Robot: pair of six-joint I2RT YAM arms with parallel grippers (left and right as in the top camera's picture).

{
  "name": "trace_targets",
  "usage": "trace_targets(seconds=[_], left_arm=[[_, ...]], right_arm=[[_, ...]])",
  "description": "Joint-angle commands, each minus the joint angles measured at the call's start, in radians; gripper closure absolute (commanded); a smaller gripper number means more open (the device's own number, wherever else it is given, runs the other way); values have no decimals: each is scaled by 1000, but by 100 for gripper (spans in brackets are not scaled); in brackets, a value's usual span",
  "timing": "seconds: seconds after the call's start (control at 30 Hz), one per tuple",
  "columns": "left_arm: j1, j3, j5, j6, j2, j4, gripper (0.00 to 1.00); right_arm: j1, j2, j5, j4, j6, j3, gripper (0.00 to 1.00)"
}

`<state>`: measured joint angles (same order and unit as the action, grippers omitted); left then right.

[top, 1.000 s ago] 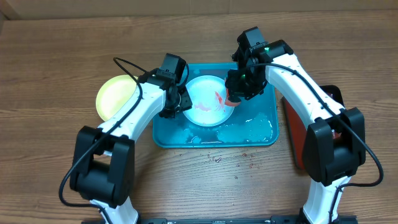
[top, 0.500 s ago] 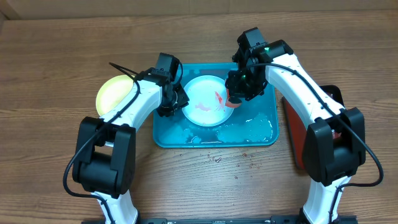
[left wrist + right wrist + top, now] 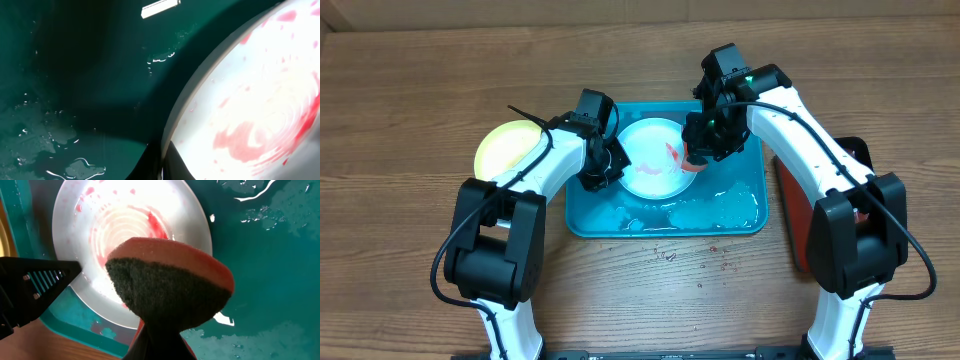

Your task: Clean dirty plates on tray and stack at the side

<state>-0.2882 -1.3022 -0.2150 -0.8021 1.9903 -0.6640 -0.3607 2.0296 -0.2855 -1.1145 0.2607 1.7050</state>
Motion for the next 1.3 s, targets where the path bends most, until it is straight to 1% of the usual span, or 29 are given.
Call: trace_targets(seconds=[0.0, 0.13, 0.17, 0.27, 0.4, 0.67, 0.77, 0.87, 1.1, 1.2, 1.27], left_arm=[[-6, 2, -26, 23, 16, 5, 96], [-3, -15, -61, 116, 16, 0, 96], [1, -27, -76, 166, 16, -19, 96], [9, -35, -93, 234, 16, -56, 96], [23, -35, -92, 278, 16, -106, 96], [34, -35, -90, 286, 16, -129, 96], [34, -35, -90, 286, 16, -129, 96], [34, -35, -93, 286, 16, -129, 96], [34, -35, -93, 286, 16, -127, 96], [46, -35, -93, 282, 16, -127, 96], [50, -35, -93, 283, 16, -130, 96]], right_arm=[[0, 3, -24, 13, -5, 0, 96], [0, 47, -52, 35, -7, 0, 96], [-3, 76, -58, 59, -18, 0, 96], [-9, 116, -56, 104, -34, 0, 96], [-18, 165, -56, 142, -18, 0, 96], [-51, 274, -51, 116, 50, 0, 96], [-76, 281, -133, 119, 36, 0, 96], [-111, 281, -233, 124, -8, 0, 96], [-208, 281, -240, 93, -7, 0, 96], [-216, 281, -229, 50, -8, 1, 96], [-199, 280, -187, 19, -26, 5, 96]])
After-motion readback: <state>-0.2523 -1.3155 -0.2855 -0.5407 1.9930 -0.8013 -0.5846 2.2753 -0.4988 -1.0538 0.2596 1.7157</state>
